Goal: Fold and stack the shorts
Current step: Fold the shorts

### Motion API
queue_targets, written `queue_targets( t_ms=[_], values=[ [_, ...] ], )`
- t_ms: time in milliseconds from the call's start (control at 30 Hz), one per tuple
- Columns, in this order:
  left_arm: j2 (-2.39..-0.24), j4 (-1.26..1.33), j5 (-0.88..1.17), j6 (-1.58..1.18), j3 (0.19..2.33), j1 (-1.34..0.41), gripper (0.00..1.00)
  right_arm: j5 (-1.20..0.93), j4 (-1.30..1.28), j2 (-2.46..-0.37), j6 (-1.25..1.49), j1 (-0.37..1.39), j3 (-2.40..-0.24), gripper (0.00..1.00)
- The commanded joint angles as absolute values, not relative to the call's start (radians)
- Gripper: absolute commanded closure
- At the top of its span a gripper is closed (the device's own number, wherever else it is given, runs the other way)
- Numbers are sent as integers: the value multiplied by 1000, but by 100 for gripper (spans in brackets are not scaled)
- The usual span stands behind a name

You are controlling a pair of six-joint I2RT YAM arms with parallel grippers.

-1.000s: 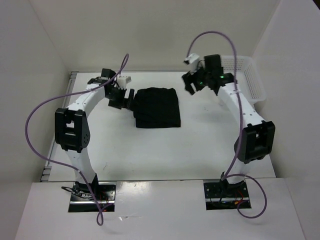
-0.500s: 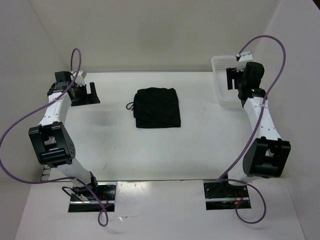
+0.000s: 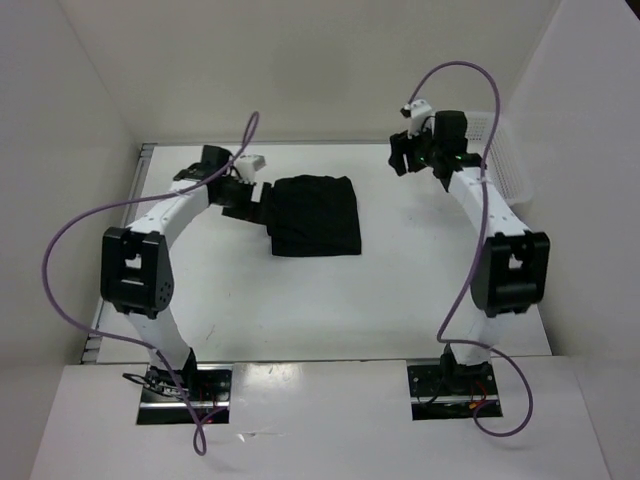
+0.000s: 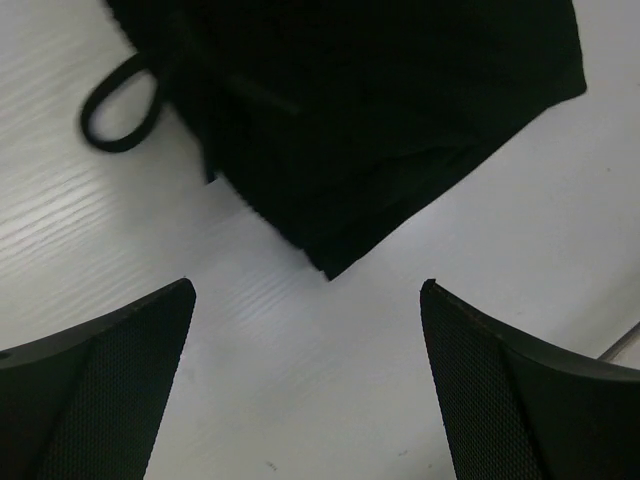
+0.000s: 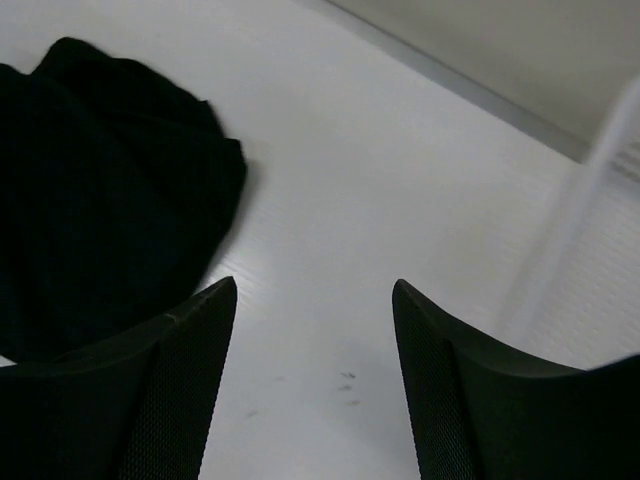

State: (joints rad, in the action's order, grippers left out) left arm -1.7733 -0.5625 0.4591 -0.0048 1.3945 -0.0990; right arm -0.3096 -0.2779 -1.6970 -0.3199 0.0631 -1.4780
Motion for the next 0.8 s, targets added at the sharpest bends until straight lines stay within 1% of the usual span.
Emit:
queue_targets(
  t_ms=[0, 33, 67, 100, 200, 300, 367, 467, 567, 633, 667, 733, 767],
  values=[
    [-1857, -552, 462, 0, 1472, -141, 0, -458, -301, -1873, -209, 81, -1647, 31],
    [-1880, -563, 475, 0, 1489, -141, 0, -459, -301, -1916, -200, 81, -1684, 33],
    [-1917, -563, 476, 0, 1503, -152, 0, -469, -310, -2003, -199, 96, -1719, 33],
    [-1933, -563, 485, 0, 1525, -152, 0, -469, -310, -2046, -190, 116, -1797, 35],
    [-1979, -572, 485, 0, 1551, -198, 0, -483, -324, -2198, -126, 130, -1919, 35],
    [-2006, -572, 433, 0, 1581, -228, 0, -518, -314, -2296, -98, 173, -1988, 35],
    [-2034, -581, 407, 0, 1591, -229, 0, -541, -314, -2338, -72, 189, -2043, 31],
    [-2046, -572, 423, 0, 1591, -229, 0, -531, -305, -2414, -20, 210, -2123, 30],
    [-2074, -572, 448, 0, 1615, -229, 0, -520, -316, -2464, 0, 221, -2152, 30],
    [-2089, -590, 477, 0, 1624, -229, 7, -506, -316, -2474, 11, 232, -2152, 30],
    [-2103, -591, 477, 0, 1624, -229, 20, -482, -316, -2474, 11, 242, -2139, 30],
    [-2114, -591, 508, 0, 1614, -229, 32, -451, -316, -2483, 35, 252, -2112, 32],
    [-2114, -591, 508, 0, 1600, -229, 36, -434, -307, -2484, 44, 261, -2112, 35]
  ],
)
